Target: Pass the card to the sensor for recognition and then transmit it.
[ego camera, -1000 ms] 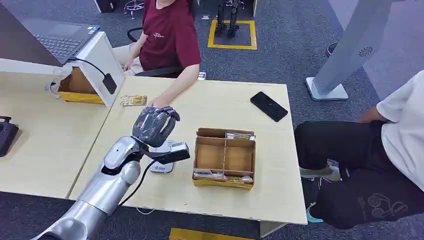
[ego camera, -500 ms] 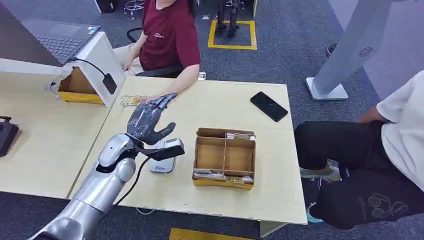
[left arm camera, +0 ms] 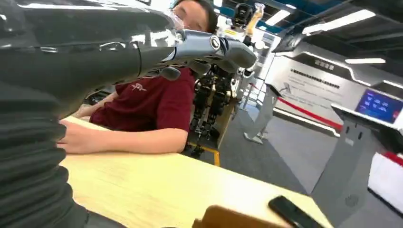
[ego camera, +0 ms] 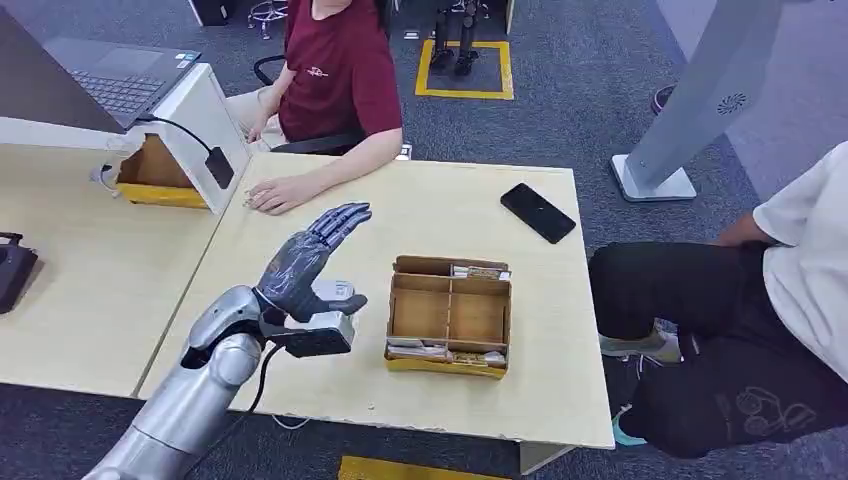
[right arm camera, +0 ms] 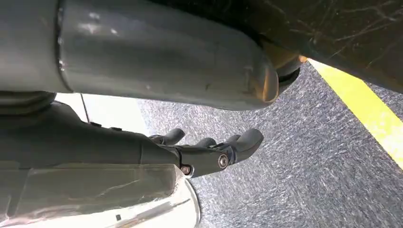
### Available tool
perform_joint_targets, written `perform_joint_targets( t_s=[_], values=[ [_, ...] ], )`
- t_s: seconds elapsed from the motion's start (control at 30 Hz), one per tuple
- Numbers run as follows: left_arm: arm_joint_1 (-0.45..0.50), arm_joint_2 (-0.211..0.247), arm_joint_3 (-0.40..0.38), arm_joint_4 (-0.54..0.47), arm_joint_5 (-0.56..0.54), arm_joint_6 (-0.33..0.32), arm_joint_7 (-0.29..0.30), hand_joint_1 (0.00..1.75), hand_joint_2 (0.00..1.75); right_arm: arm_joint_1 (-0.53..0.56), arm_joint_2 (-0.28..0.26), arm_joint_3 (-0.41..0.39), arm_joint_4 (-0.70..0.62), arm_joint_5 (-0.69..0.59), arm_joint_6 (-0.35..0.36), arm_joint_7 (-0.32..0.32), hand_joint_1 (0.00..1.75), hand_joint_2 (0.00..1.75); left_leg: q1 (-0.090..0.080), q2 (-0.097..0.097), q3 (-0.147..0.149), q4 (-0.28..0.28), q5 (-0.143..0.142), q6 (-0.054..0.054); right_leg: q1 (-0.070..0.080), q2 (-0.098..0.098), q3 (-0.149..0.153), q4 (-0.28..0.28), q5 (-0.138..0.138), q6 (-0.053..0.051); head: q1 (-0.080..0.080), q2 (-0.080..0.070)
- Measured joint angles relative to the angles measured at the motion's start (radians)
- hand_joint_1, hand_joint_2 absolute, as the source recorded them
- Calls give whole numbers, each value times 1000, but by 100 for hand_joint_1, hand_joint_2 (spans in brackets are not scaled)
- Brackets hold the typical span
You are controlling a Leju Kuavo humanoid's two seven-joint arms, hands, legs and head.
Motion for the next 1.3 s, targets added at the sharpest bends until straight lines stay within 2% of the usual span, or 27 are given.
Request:
perform_joint_targets(
  t_s=[0.3,0.4,0.5,0.93,1.13,1.3],
  values=[
    [31,66,-64,-36,-46,-13,4,0,175,0,0,-17,0,0,-1,-3,0,0,0,0,0,0,0,0,0,0,0,0,0,0,0,0],
    [31,85,-88,-36,-105,-5,41,0,175,0,0,-21,0,0,-2,-3,0,0,0,0,0,0,0,0,0,0,0,0,0,0,0,0],
    [31,108,-112,-36,-127,0,51,0,175,0,0,-24,0,0,-2,-3,0,0,0,0,0,0,0,0,0,0,0,0,0,0,0,0],
    [31,181,-155,-45,-74,-29,47,0,175,-1,0,-28,0,0,-2,-3,0,0,0,0,0,0,0,0,0,0,0,0,0,0,0,0],
    [35,199,-160,-58,-46,-43,37,0,175,-1,0,-28,0,0,0,-3,0,0,0,0,0,0,0,0,0,0,0,0,0,0,0,0],
    [38,209,-175,-62,-63,-48,42,0,175,-1,0,-28,0,0,1,-3,0,0,0,0,0,0,0,0,0,0,0,0,0,0,0,0]
  ],
)
